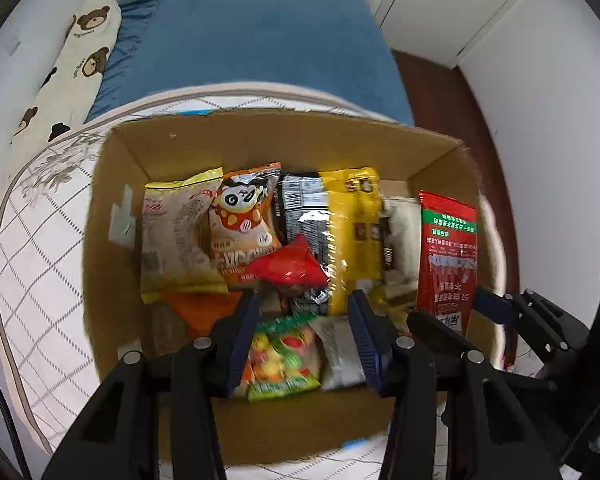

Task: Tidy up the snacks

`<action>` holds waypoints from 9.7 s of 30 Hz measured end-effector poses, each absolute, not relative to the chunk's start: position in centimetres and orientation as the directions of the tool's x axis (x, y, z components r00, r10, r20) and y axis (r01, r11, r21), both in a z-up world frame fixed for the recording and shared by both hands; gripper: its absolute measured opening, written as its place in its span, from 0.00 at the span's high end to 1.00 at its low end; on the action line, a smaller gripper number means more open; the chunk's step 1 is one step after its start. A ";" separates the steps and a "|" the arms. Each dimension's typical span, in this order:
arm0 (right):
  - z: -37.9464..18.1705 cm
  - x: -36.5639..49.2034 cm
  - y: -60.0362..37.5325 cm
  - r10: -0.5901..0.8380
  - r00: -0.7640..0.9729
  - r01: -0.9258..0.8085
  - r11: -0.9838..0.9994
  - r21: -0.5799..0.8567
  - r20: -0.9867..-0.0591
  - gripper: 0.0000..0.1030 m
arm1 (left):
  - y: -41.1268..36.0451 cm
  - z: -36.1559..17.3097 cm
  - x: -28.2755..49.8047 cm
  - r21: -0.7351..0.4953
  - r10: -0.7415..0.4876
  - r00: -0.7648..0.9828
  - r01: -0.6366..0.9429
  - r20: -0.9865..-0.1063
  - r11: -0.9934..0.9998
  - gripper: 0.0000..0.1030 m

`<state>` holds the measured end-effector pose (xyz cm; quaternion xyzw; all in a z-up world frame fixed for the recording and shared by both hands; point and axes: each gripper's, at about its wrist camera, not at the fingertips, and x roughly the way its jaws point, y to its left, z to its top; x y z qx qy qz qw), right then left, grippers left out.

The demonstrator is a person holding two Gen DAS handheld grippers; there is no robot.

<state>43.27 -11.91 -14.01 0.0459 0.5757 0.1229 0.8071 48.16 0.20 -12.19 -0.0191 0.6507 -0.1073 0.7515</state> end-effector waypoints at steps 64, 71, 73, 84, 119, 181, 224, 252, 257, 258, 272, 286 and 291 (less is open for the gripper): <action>-11.6 25.4 -8.0 0.289 0.300 -0.051 0.957 0.287 -0.909 0.02 | 7.0 -6.8 26.1 -0.020 -0.042 0.409 0.058 -0.912 0.998 0.03; -21.9 20.5 -1.2 0.433 -0.013 -0.046 0.900 0.433 -0.901 0.11 | 12.8 -14.5 20.8 0.080 0.086 0.230 -0.038 -0.969 0.996 0.03; -24.5 19.6 0.2 0.454 -0.081 -0.022 0.889 0.457 -0.887 0.27 | 14.4 -16.5 19.7 0.094 0.105 0.183 -0.069 -0.977 0.993 0.03; -30.8 17.6 5.6 0.420 -0.172 0.004 0.905 0.426 -0.891 0.39 | 18.2 -21.8 16.0 0.108 0.117 0.075 -0.110 -0.990 0.988 0.03; -28.2 23.9 -3.3 0.315 0.070 0.124 0.939 0.322 -0.946 0.48 | 5.8 -24.7 29.1 0.252 0.162 0.194 0.719 -0.968 0.648 0.36; -9.7 28.5 -11.9 0.420 0.400 -0.083 0.902 0.424 -0.815 0.52 | 3.5 -7.5 37.3 -0.350 -0.372 0.175 0.140 -0.912 0.926 0.45; -13.2 37.1 -13.2 0.090 0.324 0.052 0.992 0.113 -0.942 0.01 | 4.8 -11.2 40.2 -0.049 -0.064 0.259 0.062 -0.964 0.997 0.02; 3.1 17.6 -12.0 0.009 0.663 0.053 0.997 0.059 -0.749 0.00 | 4.4 3.6 21.7 -0.015 -0.053 0.596 0.070 -0.801 0.997 0.02; 5.2 14.5 -11.8 -0.005 0.695 0.051 0.998 0.042 -0.719 0.00 | 4.4 4.8 19.6 -0.013 -0.056 0.620 0.073 -0.782 0.997 0.02; 5.6 13.9 -11.8 -0.008 0.701 0.050 0.998 0.037 -0.713 0.00 | 4.4 5.0 19.2 -0.014 -0.056 0.623 0.072 -0.780 0.997 0.02; 7.7 10.9 -12.0 -0.016 0.734 0.058 0.998 0.039 -0.679 0.00 | 3.4 6.2 16.2 0.009 -0.048 0.671 0.081 -0.740 0.997 0.02; 5.0 14.3 -13.4 -0.086 0.719 0.127 0.992 0.008 -0.690 0.00 | 3.0 3.7 20.3 0.017 -0.024 0.648 0.057 -0.761 0.998 0.00; 3.5 16.5 -13.8 -0.087 0.709 0.135 0.991 0.013 -0.700 0.00 | 3.0 2.6 22.5 0.030 -0.004 0.636 0.042 -0.772 0.999 0.00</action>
